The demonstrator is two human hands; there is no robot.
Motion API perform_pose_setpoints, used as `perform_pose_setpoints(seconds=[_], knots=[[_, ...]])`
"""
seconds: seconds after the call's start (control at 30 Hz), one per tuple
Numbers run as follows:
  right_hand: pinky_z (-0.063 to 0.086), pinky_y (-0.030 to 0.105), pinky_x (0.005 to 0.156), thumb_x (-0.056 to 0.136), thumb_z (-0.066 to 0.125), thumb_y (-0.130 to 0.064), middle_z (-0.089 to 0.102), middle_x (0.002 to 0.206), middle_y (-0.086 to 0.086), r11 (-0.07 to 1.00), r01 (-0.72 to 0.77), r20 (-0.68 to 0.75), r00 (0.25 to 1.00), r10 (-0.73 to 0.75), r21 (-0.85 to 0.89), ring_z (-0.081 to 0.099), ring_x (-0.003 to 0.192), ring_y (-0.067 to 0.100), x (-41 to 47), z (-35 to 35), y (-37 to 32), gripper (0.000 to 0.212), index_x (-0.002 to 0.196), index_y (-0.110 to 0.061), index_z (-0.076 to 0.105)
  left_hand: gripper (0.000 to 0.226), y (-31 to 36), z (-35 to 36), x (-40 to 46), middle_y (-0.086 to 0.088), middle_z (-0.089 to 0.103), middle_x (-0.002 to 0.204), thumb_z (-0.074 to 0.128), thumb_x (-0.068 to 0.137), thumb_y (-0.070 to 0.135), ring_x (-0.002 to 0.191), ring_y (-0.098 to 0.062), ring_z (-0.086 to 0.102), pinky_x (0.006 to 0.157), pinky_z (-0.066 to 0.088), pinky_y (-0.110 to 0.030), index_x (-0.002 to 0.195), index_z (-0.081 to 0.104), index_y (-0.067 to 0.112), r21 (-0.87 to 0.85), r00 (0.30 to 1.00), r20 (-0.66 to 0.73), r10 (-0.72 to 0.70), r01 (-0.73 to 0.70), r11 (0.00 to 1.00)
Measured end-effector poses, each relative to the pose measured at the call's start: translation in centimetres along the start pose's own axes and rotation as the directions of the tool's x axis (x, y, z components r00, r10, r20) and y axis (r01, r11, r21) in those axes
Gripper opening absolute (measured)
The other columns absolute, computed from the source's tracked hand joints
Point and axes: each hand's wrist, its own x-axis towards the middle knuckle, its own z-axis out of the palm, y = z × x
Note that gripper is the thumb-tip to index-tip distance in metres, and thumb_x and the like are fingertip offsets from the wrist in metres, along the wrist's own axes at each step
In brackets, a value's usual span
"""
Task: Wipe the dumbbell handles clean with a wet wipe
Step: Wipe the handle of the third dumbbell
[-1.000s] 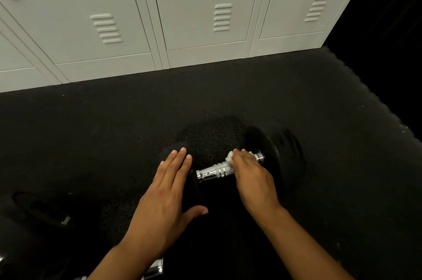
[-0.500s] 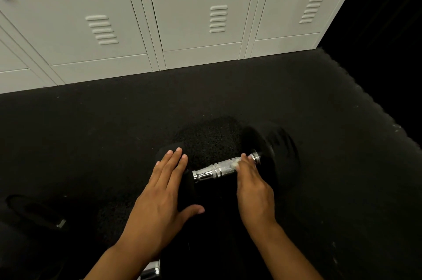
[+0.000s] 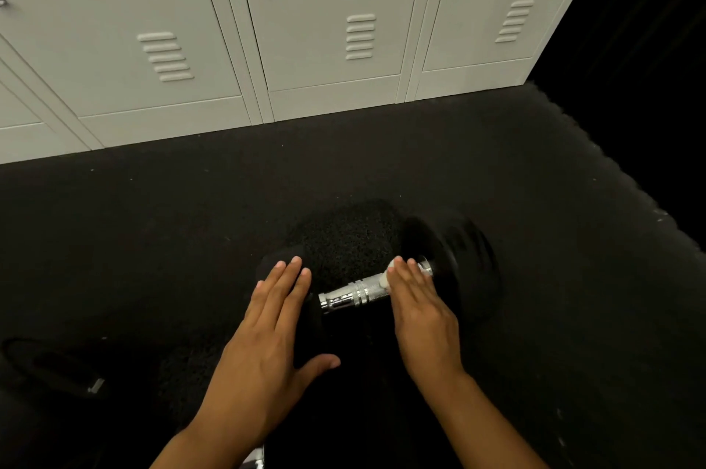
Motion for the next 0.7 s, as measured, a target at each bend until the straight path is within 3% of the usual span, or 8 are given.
perform_pose_setpoints(seconds=[0.1, 0.23, 0.3, 0.37, 0.43, 0.53, 0.6, 0.7], knots=[[0.034, 0.042, 0.101, 0.076, 0.073, -0.001, 0.064, 0.116, 0.013, 0.997, -0.072, 0.018, 0.997, 0.072, -0.002, 0.054, 0.117, 0.026, 1.4, 0.7, -0.5, 0.031, 0.105, -0.005, 0.067, 0.093, 0.0, 0.1, 0.1, -0.003, 0.025, 0.152, 0.045, 0.071, 0.065, 0.142, -0.012, 0.008, 0.114, 0.001, -0.023, 0.143, 0.031, 0.007, 0.006, 1.0, -0.006, 0.007, -0.007, 1.0], [0.039, 0.035, 0.102, 0.088, 0.053, -0.006, 0.056, 0.128, 0.01, 0.987, -0.057, -0.021, 0.998, 0.061, 0.151, 0.046, 0.124, 0.021, -0.9, 0.5, -0.7, 0.033, 0.12, -0.005, 0.058, 0.094, 0.1, 0.0, 0.1, -0.002, 0.023, 0.153, 0.044, 0.072, 0.067, 0.142, -0.01, 0.004, 0.113, -0.002, -0.022, 0.144, 0.029, 0.009, 0.004, 1.0, 0.016, -0.003, 0.003, 1.0], [0.043, 0.024, 0.097, 0.09, 0.052, -0.008, 0.055, 0.128, 0.002, 0.926, -0.229, -0.071, 0.963, 0.261, 0.3, 0.049, 0.121, 0.014, -1.5, -0.4, -2.2, 0.032, 0.121, -0.01, 0.058, 0.094, 0.1, 0.0, 0.1, -0.002, 0.022, 0.153, 0.044, 0.072, 0.067, 0.142, -0.009, 0.004, 0.113, -0.003, -0.021, 0.144, 0.029, 0.009, 0.001, 1.0, 0.012, -0.003, 0.003, 1.0], [0.044, 0.01, 0.088, 0.091, 0.052, -0.01, 0.058, 0.121, -0.005, 0.685, -0.508, -0.037, 0.789, 0.613, 0.523, 0.055, 0.111, 0.008, -1.3, -1.2, -4.2, 0.03, 0.119, -0.017, 0.059, 0.094, 0.1, 0.0, 0.1, -0.003, 0.023, 0.153, 0.045, 0.072, 0.066, 0.142, -0.011, 0.006, 0.113, -0.001, -0.023, 0.144, 0.03, 0.008, -0.006, 1.0, 0.005, 0.003, -0.003, 1.0], [0.046, 0.017, 0.082, 0.094, 0.049, -0.013, 0.065, 0.108, -0.001, 0.28, -0.693, 0.107, 0.459, 0.882, 0.665, 0.06, 0.097, 0.012, -0.3, -1.3, -5.5, 0.024, 0.113, -0.014, 0.065, 0.093, 0.0, 0.0, 0.1, -0.003, 0.024, 0.152, 0.046, 0.072, 0.065, 0.142, -0.013, 0.009, 0.114, 0.002, -0.024, 0.144, 0.03, 0.008, -0.01, 1.0, 0.0, 0.006, -0.006, 1.0], [0.049, 0.031, 0.08, 0.096, 0.045, -0.009, 0.064, 0.089, 0.008, -0.456, -0.473, 0.512, -0.012, 0.859, 0.754, 0.059, 0.08, 0.019, 2.9, -1.2, -4.8, 0.019, 0.101, -0.008, 0.064, 0.094, 0.0, 0.1, 0.1, -0.002, 0.024, 0.152, 0.045, 0.071, 0.065, 0.142, -0.013, 0.009, 0.114, 0.001, -0.024, 0.144, 0.029, 0.008, -0.009, 1.0, -0.004, 0.006, -0.006, 1.0], [0.049, 0.031, 0.086, 0.096, 0.042, -0.004, 0.057, 0.084, 0.008, -0.735, -0.261, 0.736, -0.116, 0.667, 0.625, 0.056, 0.077, 0.019, 4.8, -1.0, -3.4, 0.016, 0.094, -0.001, 0.057, 0.093, 0.0, 0.1, 0.1, -0.001, 0.023, 0.153, 0.044, 0.072, 0.066, 0.142, -0.012, 0.007, 0.113, -0.001, -0.023, 0.144, 0.029, 0.009, -0.003, 1.0, -0.004, 0.008, -0.008, 1.0], [0.048, 0.029, 0.086, 0.096, 0.041, -0.005, 0.053, 0.079, 0.008, -0.811, -0.201, 0.813, -0.097, 0.574, 0.549, 0.052, 0.069, 0.017, 5.4, -0.9, -2.8, 0.018, 0.081, -0.003, 0.051, 0.093, 0.0, 0.0, 0.2, -0.001, 0.022, 0.153, 0.044, 0.072, 0.066, 0.142, -0.011, 0.006, 0.113, -0.002, -0.022, 0.144, 0.029, 0.009, -0.015, 1.0, 0.003, 0.008, -0.008, 1.0]])
